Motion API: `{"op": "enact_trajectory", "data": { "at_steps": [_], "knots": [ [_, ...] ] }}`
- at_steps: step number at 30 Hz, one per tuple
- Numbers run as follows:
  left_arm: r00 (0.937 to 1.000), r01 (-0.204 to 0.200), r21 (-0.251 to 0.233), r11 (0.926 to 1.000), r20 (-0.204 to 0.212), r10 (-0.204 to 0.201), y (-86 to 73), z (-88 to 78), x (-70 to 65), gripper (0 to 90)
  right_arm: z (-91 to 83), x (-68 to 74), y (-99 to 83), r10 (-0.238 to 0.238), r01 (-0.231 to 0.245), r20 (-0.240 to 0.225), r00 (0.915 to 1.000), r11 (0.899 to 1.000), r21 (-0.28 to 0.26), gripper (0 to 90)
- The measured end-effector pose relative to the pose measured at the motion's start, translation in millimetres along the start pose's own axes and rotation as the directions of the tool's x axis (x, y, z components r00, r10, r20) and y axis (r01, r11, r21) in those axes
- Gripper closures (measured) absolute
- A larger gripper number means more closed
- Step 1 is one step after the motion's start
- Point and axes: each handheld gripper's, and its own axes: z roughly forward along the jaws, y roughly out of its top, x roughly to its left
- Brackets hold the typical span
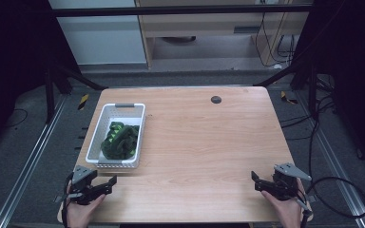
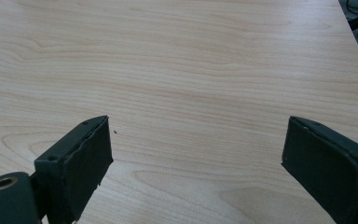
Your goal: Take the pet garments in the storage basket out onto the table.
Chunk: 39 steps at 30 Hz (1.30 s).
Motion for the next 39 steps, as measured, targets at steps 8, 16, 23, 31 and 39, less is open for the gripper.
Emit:
{"op": "enact_trajectory", "data": {
  "at_steps": [8, 16, 23, 31, 39],
  "knots": [
    [0.9999, 0.012, -0.049, 0.9987, 0.012, -0.011, 3.3, -10.4, -1.2, 17.6, -4.7, 4.2, 0.5, -0.001, 0.001, -0.008, 1.0000, 1.000, -0.024, 8.2],
    [0.9972, 0.057, -0.086, 0.9947, 0.054, -0.052, 10.1, -18.9, -2.0, 17.8, -7.6, 11.5, 2.0, -0.018, 0.017, -0.017, 0.9997, 0.999, -0.041, 8.3],
    [0.9975, 0.044, -0.115, 0.9924, 0.060, -0.037, 17.6, -27.3, -6.8, 18.2, -7.7, 12.7, 2.0, -0.027, 0.026, -0.019, 0.9995, 0.999, -0.043, 8.2],
    [0.9980, 0.030, -0.145, 0.9889, 0.060, -0.021, 27.6, -32.9, -9.2, 18.6, -7.0, 11.5, 1.4, -0.023, 0.022, -0.022, 0.9995, 0.999, -0.033, 8.0],
    [0.9977, 0.012, -0.161, 0.9870, 0.067, -0.001, 39.1, -37.4, -11.8, 18.5, -6.5, 10.7, 0.4, -0.025, 0.025, -0.020, 0.9995, 0.999, -0.027, 7.9]
  ]
}}
